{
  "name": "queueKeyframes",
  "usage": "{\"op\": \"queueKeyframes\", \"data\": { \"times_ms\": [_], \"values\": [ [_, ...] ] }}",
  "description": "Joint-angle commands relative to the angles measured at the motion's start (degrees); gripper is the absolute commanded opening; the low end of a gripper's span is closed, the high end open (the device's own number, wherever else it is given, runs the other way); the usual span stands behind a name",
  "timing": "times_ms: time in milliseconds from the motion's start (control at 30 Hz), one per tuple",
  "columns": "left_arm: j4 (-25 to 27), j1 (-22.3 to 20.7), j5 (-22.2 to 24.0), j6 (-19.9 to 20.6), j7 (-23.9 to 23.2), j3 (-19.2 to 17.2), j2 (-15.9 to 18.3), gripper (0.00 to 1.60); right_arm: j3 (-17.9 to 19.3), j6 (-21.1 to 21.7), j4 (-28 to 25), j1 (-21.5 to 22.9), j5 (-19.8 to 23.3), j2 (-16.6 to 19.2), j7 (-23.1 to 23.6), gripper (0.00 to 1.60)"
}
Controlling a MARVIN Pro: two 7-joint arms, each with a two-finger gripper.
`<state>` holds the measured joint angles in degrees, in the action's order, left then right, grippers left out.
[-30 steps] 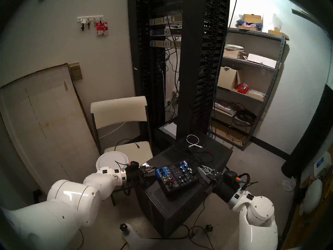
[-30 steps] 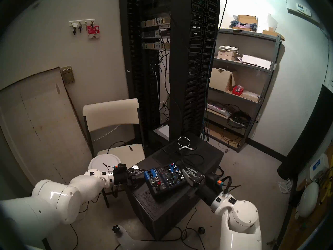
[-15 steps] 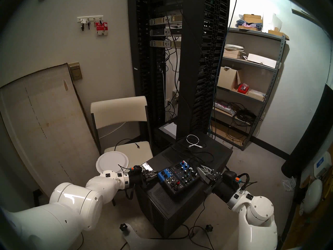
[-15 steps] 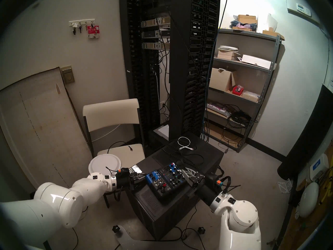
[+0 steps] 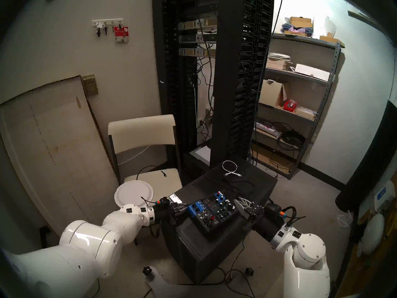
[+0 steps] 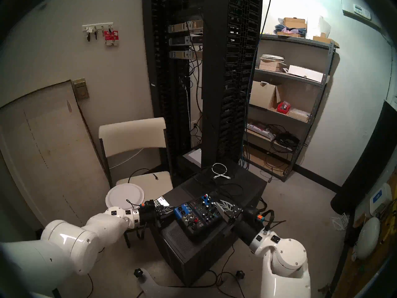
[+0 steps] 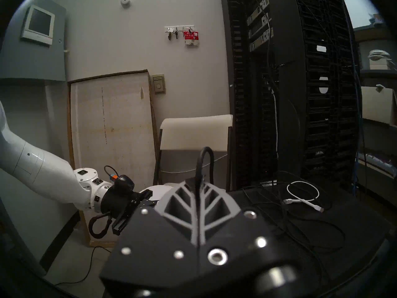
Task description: Insert aux cable
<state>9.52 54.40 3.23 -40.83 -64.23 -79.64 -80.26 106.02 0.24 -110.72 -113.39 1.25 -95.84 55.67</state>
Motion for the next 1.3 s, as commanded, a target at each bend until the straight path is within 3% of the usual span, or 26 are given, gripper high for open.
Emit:
{"op": "queueKeyframes", "data": {
  "times_ms": [0,67,100,133,567,1267],
  "values": [
    [2.56,-0.22,0.85,-2.17,-5.29,0.45,-0.66,0.0,-0.42,-0.18,-0.84,0.73,0.21,-0.22,0.04,0.0],
    [3.26,-0.43,1.33,-2.65,-6.55,0.31,-0.21,0.0,-0.44,-0.19,-0.81,0.76,0.16,-0.23,0.08,0.0],
    [3.55,-0.36,1.13,-2.9,-3.89,0.72,0.0,0.0,-0.45,-0.19,-0.79,0.77,0.13,-0.23,0.1,0.0],
    [3.79,-0.43,1.43,-3.05,-5.3,0.55,0.2,0.0,-0.46,-0.19,-0.77,0.78,0.11,-0.24,0.12,0.0],
    [6.95,0.65,2.83,-4.94,-1.58,1.06,2.2,0.0,-0.5,-0.21,-0.48,0.9,-0.19,-0.33,0.29,0.0],
    [17.44,0.05,6.6,-8.95,3.41,0.84,-0.23,0.0,-0.76,-0.21,0.08,1.12,-0.68,-0.49,0.69,0.0]
  ]
}}
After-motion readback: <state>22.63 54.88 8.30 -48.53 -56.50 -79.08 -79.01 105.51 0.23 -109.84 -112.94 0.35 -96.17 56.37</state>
